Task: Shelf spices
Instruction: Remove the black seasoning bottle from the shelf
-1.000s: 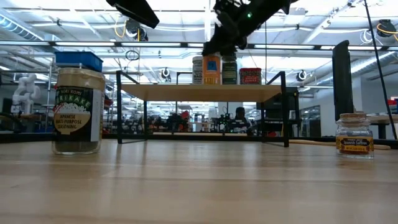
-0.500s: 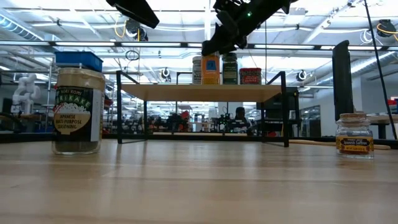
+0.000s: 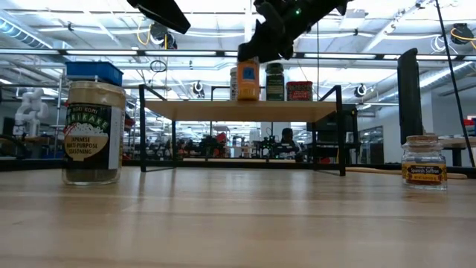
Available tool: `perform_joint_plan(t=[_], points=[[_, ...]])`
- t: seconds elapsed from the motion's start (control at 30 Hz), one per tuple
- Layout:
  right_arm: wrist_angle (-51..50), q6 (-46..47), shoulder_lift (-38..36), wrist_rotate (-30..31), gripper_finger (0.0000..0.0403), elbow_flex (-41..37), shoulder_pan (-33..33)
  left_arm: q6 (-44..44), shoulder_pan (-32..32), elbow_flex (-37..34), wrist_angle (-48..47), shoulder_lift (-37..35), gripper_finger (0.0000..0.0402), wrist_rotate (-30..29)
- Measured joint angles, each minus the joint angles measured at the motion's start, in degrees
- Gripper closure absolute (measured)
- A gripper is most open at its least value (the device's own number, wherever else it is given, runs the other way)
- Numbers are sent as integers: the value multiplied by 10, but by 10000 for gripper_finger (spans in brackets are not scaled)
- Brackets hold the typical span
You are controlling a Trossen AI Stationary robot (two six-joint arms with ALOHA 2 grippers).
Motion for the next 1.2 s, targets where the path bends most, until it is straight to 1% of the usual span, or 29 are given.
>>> perform_joint_plan(t=[0.17,0.23,0.43,0.73,0.93,1.0,1.2], points=[[0,38,-2,-2,193,0,18,0,0,0,0,0,63,0],[0,54,-7,-12,193,0,28,0,0,0,0,0,63,0],[-15,81,-37,-14,193,0,72,-4,0,0,1,0,63,0],[-84,155,-106,-13,193,0,166,-4,0,5,0,0,63,0],[-146,221,-115,-5,193,0,246,-4,0,5,0,-7,63,0],[-162,239,-107,17,193,0,272,-5,0,5,0,-12,63,0],[-171,301,-75,135,193,-31,332,-5,-5,5,7,-15,63,0]])
